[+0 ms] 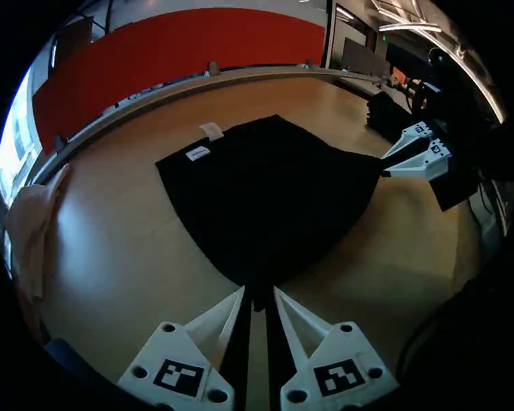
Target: Fold towel
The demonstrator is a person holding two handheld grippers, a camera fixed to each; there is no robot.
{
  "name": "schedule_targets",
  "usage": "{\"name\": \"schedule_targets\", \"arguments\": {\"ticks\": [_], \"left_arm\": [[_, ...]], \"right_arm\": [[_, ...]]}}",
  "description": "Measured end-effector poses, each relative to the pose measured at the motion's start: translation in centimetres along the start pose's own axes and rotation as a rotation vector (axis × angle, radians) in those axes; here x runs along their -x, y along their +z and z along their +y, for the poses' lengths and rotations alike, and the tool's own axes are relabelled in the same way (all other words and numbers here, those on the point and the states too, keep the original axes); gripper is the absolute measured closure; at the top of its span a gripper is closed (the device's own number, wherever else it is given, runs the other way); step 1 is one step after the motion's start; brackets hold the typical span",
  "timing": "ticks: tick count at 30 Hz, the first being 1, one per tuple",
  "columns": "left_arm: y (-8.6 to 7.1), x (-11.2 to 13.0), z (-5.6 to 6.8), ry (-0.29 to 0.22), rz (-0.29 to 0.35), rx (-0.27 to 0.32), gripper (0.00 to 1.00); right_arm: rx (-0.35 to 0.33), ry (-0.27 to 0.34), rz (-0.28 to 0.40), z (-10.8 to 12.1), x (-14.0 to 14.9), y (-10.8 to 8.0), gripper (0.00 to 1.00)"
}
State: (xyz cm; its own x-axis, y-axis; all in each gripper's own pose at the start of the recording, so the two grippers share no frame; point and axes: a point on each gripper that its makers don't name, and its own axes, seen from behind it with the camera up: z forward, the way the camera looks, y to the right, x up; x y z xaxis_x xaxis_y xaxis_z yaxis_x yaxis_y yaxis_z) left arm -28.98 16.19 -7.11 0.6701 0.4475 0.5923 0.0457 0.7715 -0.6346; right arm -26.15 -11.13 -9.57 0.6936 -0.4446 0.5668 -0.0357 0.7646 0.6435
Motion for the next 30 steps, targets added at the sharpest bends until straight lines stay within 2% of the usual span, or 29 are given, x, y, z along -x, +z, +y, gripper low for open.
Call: {"name": "schedule_targets", "arguments": {"ticks": [17, 23, 30], "left_arm": [[-5.1, -2.8, 0.9, -0.026, 0.045, -0.021, 0.87], [-6.7, -3.3, 1.3, -0.037, 0.056, -0.02, 0.87], [-7.9, -3.5, 1.6, -0.037, 0.061, -0.02, 0.87]], "right_arm": [[0.024, -0.018, 0.082, -0.8, -4.8, -4.5, 0.82], [0.022, -0.025, 0.096, -1.4, -5.4, -6.1, 0.82], [0.02, -0.03, 0.1, -2.1, -5.7, -7.3, 0.82]]}}
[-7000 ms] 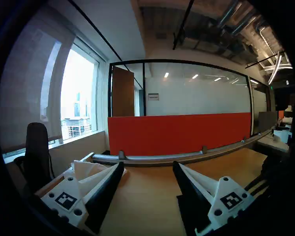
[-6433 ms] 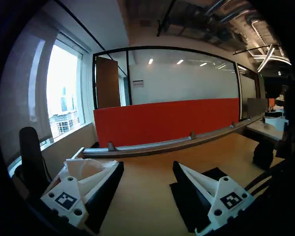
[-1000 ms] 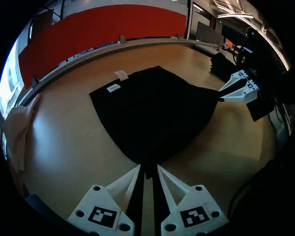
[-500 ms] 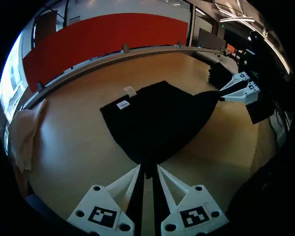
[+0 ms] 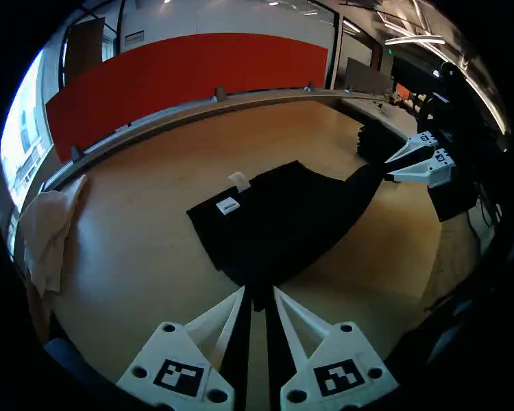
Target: Fold towel
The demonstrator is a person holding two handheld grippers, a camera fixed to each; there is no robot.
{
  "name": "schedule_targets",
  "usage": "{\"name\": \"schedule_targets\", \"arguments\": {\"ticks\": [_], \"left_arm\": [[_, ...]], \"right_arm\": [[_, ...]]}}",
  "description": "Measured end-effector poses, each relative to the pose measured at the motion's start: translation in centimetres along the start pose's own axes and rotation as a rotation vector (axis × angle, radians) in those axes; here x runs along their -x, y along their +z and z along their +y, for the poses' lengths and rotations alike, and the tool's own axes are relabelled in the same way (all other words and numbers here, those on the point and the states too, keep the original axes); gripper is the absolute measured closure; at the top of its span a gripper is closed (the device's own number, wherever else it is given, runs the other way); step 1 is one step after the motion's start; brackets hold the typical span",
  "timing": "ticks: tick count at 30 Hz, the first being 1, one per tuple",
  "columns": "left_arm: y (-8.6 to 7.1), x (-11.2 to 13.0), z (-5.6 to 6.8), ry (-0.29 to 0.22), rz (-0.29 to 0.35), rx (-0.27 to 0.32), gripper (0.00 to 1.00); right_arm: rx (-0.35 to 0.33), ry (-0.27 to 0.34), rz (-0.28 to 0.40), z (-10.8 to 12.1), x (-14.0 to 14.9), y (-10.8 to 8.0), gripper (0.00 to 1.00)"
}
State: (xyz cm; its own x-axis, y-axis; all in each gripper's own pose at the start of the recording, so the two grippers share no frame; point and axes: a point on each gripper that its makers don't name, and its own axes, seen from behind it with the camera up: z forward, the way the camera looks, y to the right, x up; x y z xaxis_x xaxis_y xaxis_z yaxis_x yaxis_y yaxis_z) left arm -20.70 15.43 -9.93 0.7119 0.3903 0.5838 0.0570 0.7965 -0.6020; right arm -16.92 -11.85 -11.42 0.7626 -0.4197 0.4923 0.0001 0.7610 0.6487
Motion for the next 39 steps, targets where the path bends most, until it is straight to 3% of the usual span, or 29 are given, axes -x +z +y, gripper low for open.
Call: {"name": "schedule_targets", "arguments": {"ticks": [24, 39], "left_arm": [[-2.8, -1.9, 0.5, 0.006, 0.017, 0.013, 0.87], [-3.0, -1.4, 1.1, 0.0, -0.001, 0.024, 0.87]], "right_arm": [[-0.021, -0.007, 0.021, -1.2, -1.8, -3.4, 0.82], [-0.031, -0.011, 0.009, -1.4, -1.4, -3.7, 0.82]]}}
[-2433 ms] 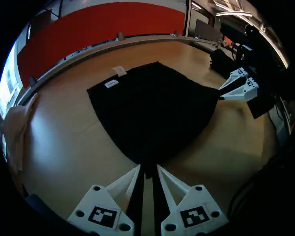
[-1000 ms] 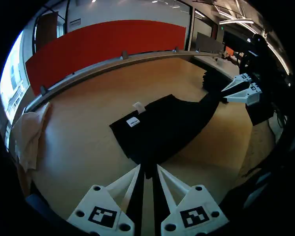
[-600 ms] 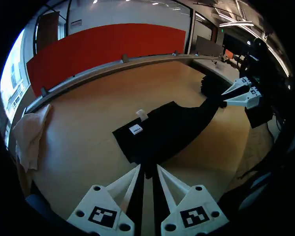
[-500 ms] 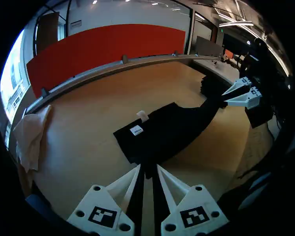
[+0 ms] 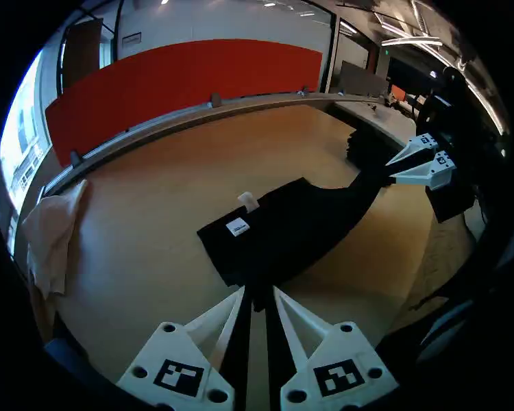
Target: Fold towel
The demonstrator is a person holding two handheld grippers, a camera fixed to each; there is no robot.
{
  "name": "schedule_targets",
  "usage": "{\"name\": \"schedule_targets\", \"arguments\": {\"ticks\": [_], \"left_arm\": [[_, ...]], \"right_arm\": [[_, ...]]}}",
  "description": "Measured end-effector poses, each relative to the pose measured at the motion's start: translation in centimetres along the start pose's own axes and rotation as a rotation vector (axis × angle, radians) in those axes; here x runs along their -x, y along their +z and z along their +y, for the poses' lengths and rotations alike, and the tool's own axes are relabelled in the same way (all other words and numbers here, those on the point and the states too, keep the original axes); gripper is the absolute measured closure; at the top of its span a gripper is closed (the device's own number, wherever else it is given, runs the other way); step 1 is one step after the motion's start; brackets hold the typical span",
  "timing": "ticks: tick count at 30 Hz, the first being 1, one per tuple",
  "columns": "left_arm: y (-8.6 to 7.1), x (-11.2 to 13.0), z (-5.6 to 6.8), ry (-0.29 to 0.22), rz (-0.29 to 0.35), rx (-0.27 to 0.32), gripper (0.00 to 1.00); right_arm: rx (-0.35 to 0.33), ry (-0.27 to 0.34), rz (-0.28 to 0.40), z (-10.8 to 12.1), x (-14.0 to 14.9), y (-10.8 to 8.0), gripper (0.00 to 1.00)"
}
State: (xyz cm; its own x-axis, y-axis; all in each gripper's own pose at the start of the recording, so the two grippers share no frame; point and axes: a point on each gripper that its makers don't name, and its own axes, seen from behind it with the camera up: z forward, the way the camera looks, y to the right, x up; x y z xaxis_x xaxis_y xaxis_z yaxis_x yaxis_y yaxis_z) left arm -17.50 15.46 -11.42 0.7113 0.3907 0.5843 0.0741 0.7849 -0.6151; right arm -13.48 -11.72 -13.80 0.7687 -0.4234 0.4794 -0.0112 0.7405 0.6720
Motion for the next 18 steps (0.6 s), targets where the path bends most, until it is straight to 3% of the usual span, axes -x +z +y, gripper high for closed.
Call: {"name": "schedule_targets", "arguments": {"ticks": [5, 18], "left_arm": [[0.5, 0.4, 0.0, -0.001, -0.014, 0.007, 0.87], [4.0, 0.9, -1.0, -0.016, -0.058, 0.007, 0.87]], "right_arm": [[-0.006, 0.001, -0.027, 0.1, 0.7, 0.6, 0.82], [-0.005, 0.013, -0.098, 2.0, 2.8, 3.2, 0.82]]}}
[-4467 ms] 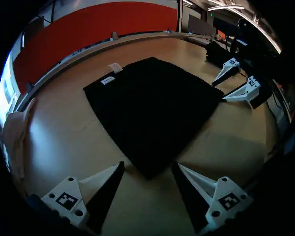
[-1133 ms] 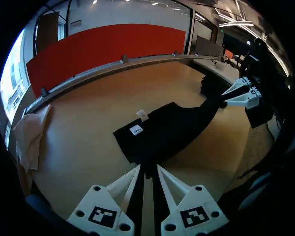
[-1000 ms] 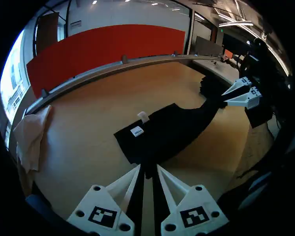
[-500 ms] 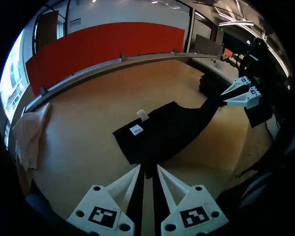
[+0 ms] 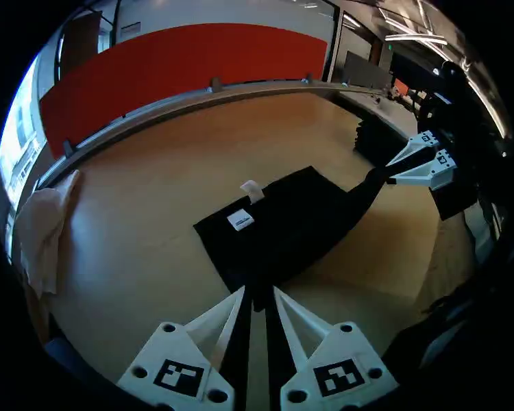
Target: Fold towel
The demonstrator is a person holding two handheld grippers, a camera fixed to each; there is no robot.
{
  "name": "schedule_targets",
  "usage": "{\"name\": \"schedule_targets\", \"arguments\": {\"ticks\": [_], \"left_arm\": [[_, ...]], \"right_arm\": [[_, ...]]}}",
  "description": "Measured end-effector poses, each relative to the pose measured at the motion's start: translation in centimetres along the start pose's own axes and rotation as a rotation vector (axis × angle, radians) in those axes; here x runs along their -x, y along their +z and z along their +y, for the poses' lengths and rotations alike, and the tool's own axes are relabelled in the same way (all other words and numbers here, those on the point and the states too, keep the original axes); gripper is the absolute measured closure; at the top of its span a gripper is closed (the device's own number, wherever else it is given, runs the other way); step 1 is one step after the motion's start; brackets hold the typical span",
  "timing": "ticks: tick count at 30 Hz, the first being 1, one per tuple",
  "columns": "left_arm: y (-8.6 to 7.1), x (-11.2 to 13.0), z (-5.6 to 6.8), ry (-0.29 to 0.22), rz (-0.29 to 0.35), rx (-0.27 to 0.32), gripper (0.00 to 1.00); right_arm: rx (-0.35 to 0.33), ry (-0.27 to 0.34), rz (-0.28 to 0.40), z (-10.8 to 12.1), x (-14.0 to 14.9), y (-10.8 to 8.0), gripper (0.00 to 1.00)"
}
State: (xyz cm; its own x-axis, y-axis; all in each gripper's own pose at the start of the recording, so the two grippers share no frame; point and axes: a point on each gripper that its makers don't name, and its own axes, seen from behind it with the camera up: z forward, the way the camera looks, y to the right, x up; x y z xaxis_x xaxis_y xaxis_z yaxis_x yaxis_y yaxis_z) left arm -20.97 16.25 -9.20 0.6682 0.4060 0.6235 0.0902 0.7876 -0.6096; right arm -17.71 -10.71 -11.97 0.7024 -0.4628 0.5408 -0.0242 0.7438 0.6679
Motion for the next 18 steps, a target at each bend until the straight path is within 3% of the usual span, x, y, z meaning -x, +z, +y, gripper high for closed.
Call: {"name": "schedule_targets", "arguments": {"ticks": [8, 18], "left_arm": [[1.8, -0.2, -0.8, -0.021, -0.031, -0.016, 0.87], [2.1, -1.1, -0.9, -0.018, -0.036, -0.025, 0.87]], "right_arm": [[0.009, 0.012, -0.019, 1.5, 0.1, 1.7, 0.82], [0.025, 0.015, -0.023, 2.7, -0.1, 2.7, 0.82]]}}
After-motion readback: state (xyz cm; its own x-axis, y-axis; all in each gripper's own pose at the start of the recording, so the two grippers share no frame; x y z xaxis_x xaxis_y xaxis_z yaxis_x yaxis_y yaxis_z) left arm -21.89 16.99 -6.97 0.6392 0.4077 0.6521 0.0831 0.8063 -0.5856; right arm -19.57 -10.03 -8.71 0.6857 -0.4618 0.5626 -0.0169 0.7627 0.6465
